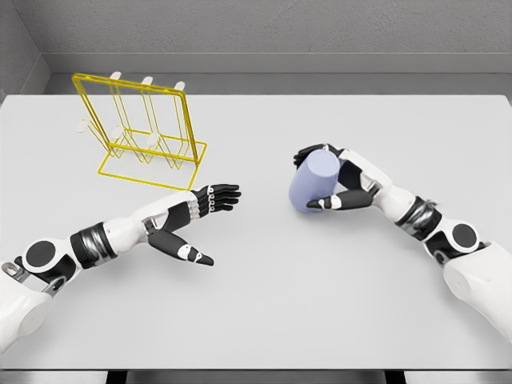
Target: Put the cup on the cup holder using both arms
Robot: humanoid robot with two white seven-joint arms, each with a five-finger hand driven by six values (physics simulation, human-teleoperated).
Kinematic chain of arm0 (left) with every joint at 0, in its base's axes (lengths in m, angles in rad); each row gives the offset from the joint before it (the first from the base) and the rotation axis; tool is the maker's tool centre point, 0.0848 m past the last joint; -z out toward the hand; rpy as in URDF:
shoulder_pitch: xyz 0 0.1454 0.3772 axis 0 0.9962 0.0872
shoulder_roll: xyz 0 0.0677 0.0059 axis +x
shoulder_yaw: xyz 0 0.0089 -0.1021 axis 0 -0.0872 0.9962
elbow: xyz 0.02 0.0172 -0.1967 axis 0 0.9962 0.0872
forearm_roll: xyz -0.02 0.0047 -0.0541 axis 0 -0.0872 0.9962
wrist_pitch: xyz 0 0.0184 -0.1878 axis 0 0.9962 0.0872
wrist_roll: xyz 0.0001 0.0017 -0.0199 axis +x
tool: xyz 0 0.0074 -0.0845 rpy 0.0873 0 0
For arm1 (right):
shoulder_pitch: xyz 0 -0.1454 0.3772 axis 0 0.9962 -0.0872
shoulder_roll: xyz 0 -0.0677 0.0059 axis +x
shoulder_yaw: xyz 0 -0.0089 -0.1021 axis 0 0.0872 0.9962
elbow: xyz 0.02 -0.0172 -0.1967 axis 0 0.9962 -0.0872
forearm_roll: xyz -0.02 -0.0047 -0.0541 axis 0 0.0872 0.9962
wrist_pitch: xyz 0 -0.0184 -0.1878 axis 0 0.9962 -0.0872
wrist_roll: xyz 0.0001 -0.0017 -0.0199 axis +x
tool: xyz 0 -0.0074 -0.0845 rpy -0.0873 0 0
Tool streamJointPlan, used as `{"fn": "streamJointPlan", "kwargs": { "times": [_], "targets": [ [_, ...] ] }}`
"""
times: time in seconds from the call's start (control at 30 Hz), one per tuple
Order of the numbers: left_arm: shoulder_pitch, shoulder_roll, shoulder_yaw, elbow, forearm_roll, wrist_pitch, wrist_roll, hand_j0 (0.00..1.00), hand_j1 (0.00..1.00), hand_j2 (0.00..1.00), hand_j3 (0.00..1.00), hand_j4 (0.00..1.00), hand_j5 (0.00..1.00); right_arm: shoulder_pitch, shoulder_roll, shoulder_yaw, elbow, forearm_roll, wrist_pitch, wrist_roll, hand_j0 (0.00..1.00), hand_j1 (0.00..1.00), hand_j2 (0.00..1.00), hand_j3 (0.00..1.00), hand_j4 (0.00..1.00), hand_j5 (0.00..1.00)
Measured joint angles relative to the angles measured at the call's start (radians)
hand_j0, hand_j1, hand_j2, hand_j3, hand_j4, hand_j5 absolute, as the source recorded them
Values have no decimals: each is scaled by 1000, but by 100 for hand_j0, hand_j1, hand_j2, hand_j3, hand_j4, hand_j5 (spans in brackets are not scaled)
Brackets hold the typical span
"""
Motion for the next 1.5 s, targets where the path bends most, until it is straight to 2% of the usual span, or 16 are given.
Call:
{"fn": "streamJointPlan", "kwargs": {
  "times": [0.4,0.7,0.8,0.9,0.97,1.23,1.37,1.5],
  "targets": [
    [0,2,1,2,0,2,0,100,100,100,100,100,100,-2,78,25,21,78,35,0,74,74,74,74,74,74],
    [-3,2,1,9,0,5,0,100,100,100,100,100,100,-8,108,27,54,93,57,0,75,75,75,75,75,75],
    [-2,2,6,9,0,4,0,100,100,100,100,100,100,-8,113,27,57,94,58,0,80,80,80,80,80,80],
    [-2,2,9,7,0,3,0,100,100,100,100,100,100,-12,114,27,59,94,58,0,92,92,92,92,92,92],
    [-5,1,10,7,0,3,0,100,100,100,100,100,100,-14,115,27,59,97,59,0,100,100,100,100,100,100],
    [-5,-1,24,8,-1,7,0,100,100,100,100,100,100,-15,102,22,57,136,52,0,100,100,100,100,100,100],
    [-11,-8,30,8,-9,6,0,100,100,100,100,100,100,-18,60,14,56,149,47,0,100,100,100,100,100,100],
    [-32,-55,41,30,-22,9,0,100,100,100,100,100,100,-41,15,10,55,156,44,0,100,100,100,100,100,100]
  ]
}}
